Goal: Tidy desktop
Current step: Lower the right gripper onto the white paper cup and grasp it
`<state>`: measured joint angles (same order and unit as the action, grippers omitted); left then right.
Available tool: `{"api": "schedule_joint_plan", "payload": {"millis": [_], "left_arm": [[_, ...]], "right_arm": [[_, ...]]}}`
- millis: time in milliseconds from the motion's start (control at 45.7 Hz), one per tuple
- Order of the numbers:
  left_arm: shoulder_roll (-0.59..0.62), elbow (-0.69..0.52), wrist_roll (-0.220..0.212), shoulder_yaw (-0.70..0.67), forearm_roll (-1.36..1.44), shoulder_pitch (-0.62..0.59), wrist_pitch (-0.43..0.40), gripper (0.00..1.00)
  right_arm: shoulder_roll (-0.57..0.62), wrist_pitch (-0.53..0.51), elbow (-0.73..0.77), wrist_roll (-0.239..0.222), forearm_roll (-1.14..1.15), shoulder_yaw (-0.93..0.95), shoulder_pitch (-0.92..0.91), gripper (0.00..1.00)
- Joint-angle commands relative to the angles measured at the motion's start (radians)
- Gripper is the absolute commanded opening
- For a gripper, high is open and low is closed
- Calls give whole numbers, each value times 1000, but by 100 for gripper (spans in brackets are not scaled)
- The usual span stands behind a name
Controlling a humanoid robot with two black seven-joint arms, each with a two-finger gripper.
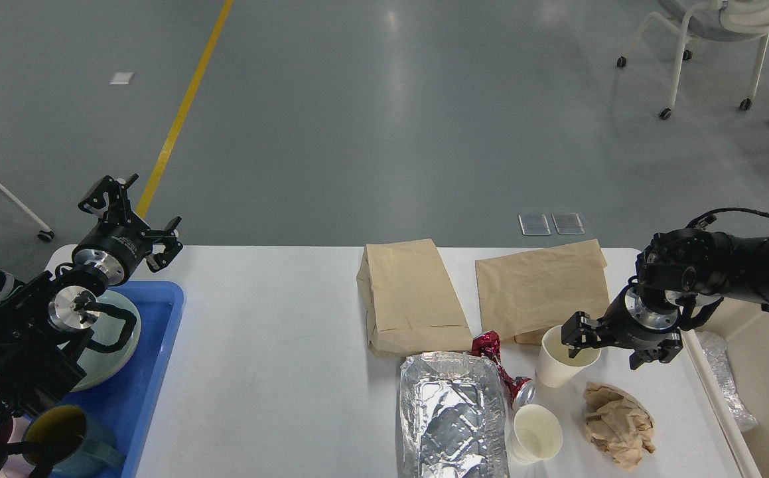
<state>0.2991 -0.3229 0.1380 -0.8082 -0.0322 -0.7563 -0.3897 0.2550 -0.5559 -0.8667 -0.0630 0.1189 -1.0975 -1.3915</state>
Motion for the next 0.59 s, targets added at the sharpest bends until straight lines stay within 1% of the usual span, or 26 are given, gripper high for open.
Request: {"api": "schedule_joint_plan", "payload": {"millis": [0,66,88,153,569], "left_arm": [[0,1,0,0,0,0,0,97],[0,1,0,0,0,0,0,97],[0,-1,0,0,0,0,-1,97],[0,1,-1,0,0,0,0,97],[0,1,-1,0,0,0,0,97]], "right_arm": [[0,11,-6,-4,-2,5,2,40],[4,-1,-15,-18,-2,5,0,5],[6,-7,-21,-27,-2,5,0,0],[9,-25,-34,-41,-4,7,0,0],[30,-10,-35,-41,-8,30,-26,0]]}}
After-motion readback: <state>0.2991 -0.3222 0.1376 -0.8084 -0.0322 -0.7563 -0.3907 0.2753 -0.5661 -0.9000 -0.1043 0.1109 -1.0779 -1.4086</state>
